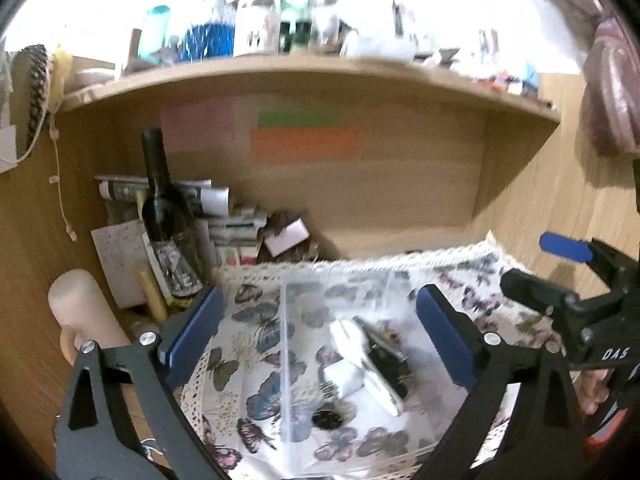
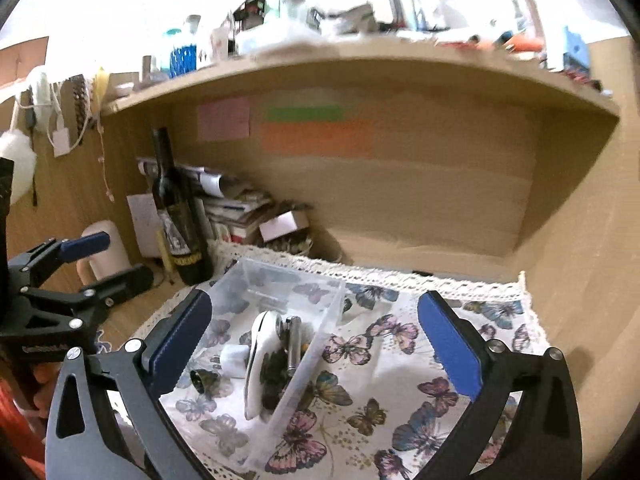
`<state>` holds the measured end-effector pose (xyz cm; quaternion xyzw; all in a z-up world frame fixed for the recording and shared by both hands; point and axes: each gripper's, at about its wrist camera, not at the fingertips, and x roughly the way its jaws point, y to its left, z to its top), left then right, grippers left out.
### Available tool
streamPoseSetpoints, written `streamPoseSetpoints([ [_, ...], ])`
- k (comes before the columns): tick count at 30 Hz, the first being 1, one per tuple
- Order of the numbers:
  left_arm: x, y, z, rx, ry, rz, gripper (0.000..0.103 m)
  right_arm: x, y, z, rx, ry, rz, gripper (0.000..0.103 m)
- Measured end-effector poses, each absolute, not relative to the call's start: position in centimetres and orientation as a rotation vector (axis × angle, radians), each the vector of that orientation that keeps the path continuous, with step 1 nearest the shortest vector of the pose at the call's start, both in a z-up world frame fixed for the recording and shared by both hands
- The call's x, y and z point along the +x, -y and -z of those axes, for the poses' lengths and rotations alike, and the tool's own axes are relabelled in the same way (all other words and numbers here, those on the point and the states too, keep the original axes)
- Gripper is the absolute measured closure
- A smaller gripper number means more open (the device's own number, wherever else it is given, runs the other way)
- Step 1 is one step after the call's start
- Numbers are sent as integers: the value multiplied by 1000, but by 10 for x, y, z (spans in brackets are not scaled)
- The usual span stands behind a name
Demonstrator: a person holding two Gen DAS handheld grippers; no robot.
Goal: Organize rigid objects
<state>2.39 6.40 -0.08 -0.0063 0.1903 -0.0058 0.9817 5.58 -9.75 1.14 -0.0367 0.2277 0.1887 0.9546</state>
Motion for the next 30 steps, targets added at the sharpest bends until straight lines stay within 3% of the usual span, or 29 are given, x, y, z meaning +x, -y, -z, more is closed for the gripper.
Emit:
streamPoseSetpoints([
  [30, -7, -40, 0, -52, -290, 27, 0, 4, 126, -20, -44, -345, -324, 0],
])
